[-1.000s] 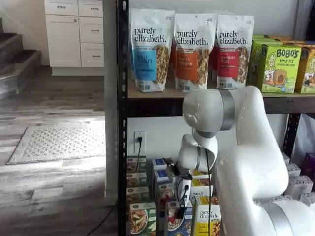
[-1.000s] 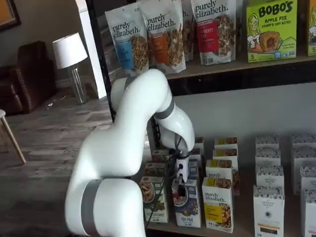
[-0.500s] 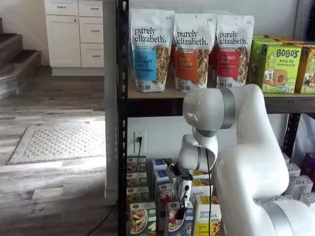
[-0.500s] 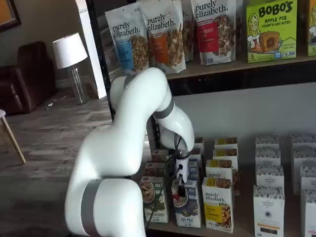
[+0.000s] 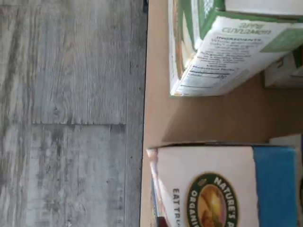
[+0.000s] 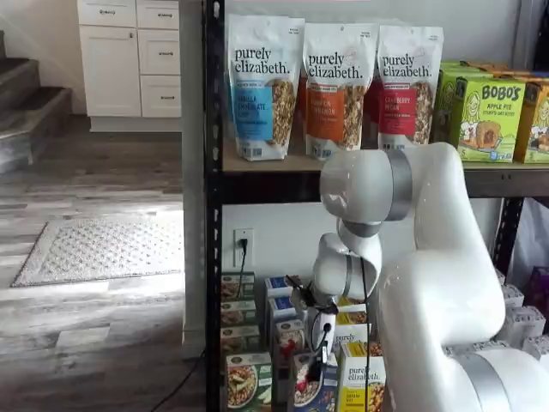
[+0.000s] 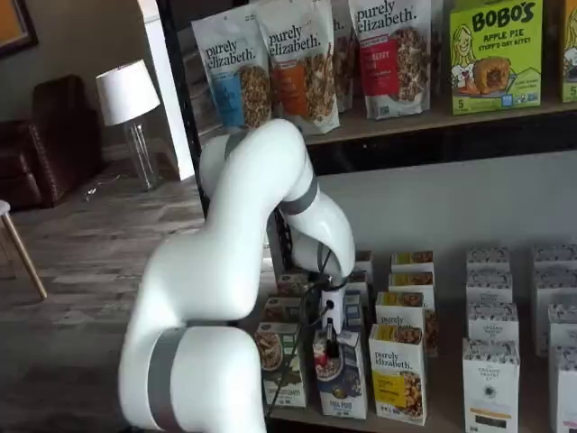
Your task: Pick up the blue and white box that is on the bottom shelf, the second box from the left
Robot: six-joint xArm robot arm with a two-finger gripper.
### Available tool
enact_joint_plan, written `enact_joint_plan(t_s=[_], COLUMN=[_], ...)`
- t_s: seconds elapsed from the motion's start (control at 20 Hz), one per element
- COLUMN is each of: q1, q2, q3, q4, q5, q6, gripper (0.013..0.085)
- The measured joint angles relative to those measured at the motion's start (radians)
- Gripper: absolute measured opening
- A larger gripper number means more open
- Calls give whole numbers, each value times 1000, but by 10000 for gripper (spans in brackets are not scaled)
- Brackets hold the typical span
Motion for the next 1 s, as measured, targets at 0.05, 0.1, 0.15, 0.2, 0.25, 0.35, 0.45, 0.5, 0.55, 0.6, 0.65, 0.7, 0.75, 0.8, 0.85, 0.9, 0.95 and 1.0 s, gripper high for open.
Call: enact_joint_plan(t_s=[0.05,0.1,0.15,0.2,0.25,0.35,0.45,0.5,0.55,0.6,0.65,0.7,0.75,0.8,0.85,0.9,0.95,1.0], q1=[0,1,2,2,3,4,6,7,9,11,13,16,18,20,22,24,25,27], q2=[-2,-5,-6,-7,-9,-13,-20,-25,-29,-38,-44,-54,-64,-74,-85,-100,-113,-126], q3=[5,12,15,17,19,24,30,34,38,48,55,68,80,94,108,128,146,164], q4=[0,-4,-11,-16,-18,-14,-18,-22,-23,-25,-25,-21,-16,-10,-5,1,6,10], q5=[-7,-18,-22,-22,-23,-19,-11,-8,-4,-2,-1,-2,-4,-7,-11,-17,-21,-25], q6=[0,4,10,14,16,14,20,25,28,32,33,32,30,26,23,19,16,13], gripper=[450,450,450,450,450,450,450,450,450,450,450,450,450,450,450,450,450,450])
